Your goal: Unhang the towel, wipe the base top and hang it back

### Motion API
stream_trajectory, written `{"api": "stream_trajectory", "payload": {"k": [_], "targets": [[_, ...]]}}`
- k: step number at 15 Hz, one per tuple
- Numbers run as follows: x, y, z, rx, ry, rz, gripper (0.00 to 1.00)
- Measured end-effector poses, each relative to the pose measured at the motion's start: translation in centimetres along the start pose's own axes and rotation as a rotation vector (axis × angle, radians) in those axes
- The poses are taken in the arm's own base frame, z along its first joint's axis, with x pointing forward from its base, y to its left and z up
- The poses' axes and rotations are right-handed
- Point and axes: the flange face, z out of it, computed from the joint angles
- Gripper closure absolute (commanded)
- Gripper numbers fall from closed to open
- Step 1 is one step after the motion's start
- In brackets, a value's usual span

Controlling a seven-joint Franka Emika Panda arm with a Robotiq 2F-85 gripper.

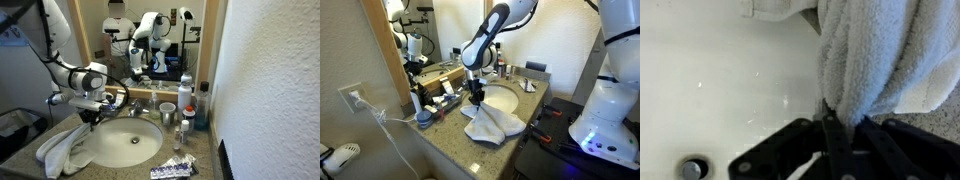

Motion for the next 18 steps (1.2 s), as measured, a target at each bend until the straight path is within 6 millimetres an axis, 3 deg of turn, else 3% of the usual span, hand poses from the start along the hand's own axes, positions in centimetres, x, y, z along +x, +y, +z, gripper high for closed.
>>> {"api": "stream_trajectory", "payload": {"k": [4,9,13,18], "targets": [[-1.7,0.3,-5.5,-0.038,0.085,0.041,0.96],[-4.9,1.5,-17.0,-0.134,0.297,0.153,0.96],[-9.2,2.5,-26.9,-0.197,0.502,0.247,0.96],[-16.8,3.2,-38.6,-0.279,0.772,0.377,0.96]]}}
